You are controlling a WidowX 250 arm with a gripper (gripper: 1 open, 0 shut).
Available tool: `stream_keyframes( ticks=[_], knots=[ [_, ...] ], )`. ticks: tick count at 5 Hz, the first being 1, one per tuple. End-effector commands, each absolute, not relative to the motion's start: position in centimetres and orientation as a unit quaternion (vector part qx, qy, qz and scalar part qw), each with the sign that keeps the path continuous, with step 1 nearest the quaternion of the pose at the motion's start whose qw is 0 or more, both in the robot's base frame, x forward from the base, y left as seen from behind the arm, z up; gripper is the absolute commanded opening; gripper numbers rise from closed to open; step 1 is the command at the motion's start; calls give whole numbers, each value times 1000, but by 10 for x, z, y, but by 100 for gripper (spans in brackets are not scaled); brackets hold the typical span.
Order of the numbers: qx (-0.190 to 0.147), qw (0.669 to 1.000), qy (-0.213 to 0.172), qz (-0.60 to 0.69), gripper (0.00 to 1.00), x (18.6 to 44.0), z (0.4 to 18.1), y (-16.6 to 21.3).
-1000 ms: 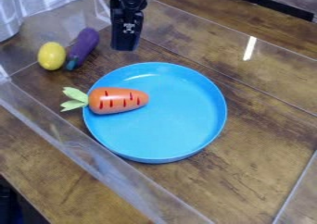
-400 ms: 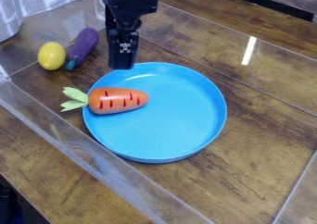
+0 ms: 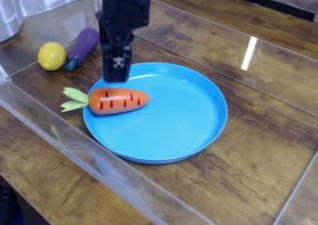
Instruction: Remove the carrot from inside the blue tray and put it on the table
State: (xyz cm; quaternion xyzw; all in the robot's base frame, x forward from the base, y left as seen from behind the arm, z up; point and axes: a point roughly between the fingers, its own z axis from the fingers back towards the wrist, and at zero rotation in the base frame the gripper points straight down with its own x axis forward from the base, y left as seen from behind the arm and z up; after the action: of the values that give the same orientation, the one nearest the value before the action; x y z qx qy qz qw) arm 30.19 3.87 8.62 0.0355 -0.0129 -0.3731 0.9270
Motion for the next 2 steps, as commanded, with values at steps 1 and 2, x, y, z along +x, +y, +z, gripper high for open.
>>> stream_keyframes(
  ticks=[1,2],
  knots=[
    [49,919,-22,-390,100,304,81,43],
    [55,915,-18,-400,100,306,70,42]
  ],
)
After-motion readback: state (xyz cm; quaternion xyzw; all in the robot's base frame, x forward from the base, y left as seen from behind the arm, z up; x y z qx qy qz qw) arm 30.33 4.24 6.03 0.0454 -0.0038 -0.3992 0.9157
